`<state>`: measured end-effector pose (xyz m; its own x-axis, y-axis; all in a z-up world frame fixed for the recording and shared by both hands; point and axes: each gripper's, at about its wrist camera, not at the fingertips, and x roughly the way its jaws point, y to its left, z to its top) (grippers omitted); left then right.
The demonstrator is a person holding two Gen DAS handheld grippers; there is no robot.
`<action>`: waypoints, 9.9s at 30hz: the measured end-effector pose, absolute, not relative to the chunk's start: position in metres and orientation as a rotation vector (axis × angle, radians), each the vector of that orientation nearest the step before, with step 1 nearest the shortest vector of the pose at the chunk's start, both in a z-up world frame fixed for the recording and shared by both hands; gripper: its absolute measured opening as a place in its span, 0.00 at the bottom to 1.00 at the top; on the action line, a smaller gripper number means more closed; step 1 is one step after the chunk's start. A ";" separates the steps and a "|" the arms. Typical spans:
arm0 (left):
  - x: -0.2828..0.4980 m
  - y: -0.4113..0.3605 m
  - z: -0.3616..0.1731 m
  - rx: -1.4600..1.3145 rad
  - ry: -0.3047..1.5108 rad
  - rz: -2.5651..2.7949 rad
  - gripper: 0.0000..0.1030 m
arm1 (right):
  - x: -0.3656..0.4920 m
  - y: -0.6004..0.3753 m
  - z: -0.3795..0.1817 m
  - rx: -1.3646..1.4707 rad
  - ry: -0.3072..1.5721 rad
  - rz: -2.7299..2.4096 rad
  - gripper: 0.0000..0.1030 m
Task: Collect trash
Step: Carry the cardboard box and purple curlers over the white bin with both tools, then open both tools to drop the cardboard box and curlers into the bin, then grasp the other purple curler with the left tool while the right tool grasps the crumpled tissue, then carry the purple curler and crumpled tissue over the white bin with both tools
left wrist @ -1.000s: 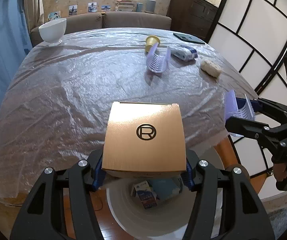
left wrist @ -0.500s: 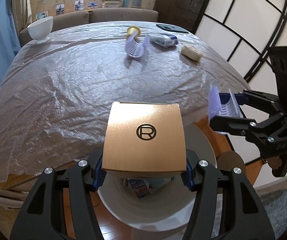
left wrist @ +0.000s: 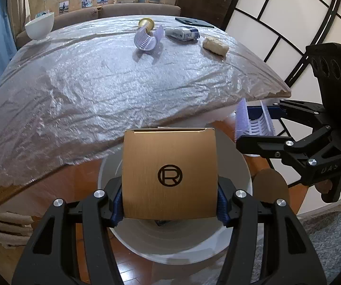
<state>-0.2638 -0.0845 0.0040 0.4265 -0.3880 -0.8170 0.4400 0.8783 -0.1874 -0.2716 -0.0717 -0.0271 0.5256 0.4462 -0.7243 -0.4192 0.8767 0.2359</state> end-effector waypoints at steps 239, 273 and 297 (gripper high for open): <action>-0.153 -0.101 0.034 0.077 0.874 -0.386 0.43 | -0.184 -0.096 0.009 0.137 0.757 0.329 0.49; -0.233 -0.075 0.037 0.098 0.901 -0.483 0.43 | -0.248 -0.070 0.004 0.090 0.800 0.471 0.49; -0.262 -0.096 -0.001 0.202 0.992 -0.511 0.43 | -0.277 -0.056 -0.028 -0.018 0.884 0.533 0.49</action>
<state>-0.2625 -0.0955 -0.0015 0.4415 -0.3186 -0.8388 0.4985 0.8644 -0.0659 -0.2770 -0.0561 -0.0280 0.5127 0.4358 -0.7398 -0.4502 0.8701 0.2005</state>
